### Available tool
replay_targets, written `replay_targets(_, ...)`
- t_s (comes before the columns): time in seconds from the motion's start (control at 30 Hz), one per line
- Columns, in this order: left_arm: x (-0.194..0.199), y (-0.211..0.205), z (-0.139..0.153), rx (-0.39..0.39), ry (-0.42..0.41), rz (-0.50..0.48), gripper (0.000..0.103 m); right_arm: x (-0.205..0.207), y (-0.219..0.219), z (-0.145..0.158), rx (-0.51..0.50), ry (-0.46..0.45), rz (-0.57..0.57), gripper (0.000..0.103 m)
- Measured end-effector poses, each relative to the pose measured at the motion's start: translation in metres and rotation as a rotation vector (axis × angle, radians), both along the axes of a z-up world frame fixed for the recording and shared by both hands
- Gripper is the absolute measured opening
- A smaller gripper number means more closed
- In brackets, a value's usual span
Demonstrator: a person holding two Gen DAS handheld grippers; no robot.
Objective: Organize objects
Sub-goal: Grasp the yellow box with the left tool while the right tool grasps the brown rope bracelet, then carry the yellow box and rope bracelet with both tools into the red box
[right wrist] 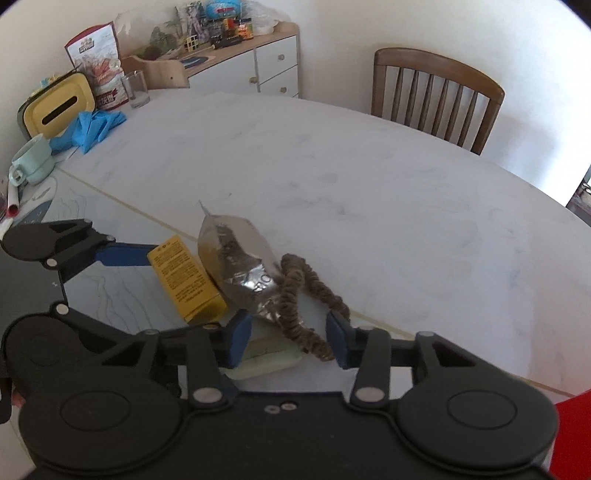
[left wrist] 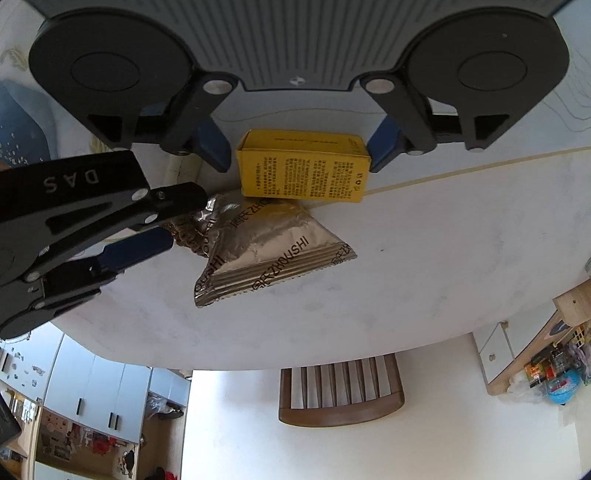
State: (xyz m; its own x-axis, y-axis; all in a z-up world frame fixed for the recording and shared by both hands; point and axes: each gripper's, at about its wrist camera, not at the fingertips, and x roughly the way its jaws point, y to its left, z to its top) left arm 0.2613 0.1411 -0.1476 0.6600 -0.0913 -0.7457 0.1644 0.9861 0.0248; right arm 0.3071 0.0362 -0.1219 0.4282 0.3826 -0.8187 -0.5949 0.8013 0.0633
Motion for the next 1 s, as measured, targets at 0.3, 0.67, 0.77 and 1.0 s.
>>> replay_targets(0.3, -0.003, -0.004, 0.003, 0.021, 0.013, 0.013, 0.071, -0.001, 0.0, 0.0, -0.012, -0.024, -0.032, 0.016)
replay_targets(0.67, -0.014, -0.013, 0.025, 0.033, 0.012, -0.002, 0.07, -0.012, -0.024, 0.023, 0.069, -0.039, -0.103, 0.007)
replay_targets(0.77, -0.02, -0.016, 0.034, 0.025, 0.005, -0.006, 0.07, -0.021, -0.031, 0.032, 0.083, -0.041, -0.107, 0.007)
replay_targets(1.0, -0.035, -0.025, 0.058, -0.003, -0.014, -0.019, 0.07, -0.046, -0.057, 0.054, 0.129, -0.033, -0.114, 0.006)
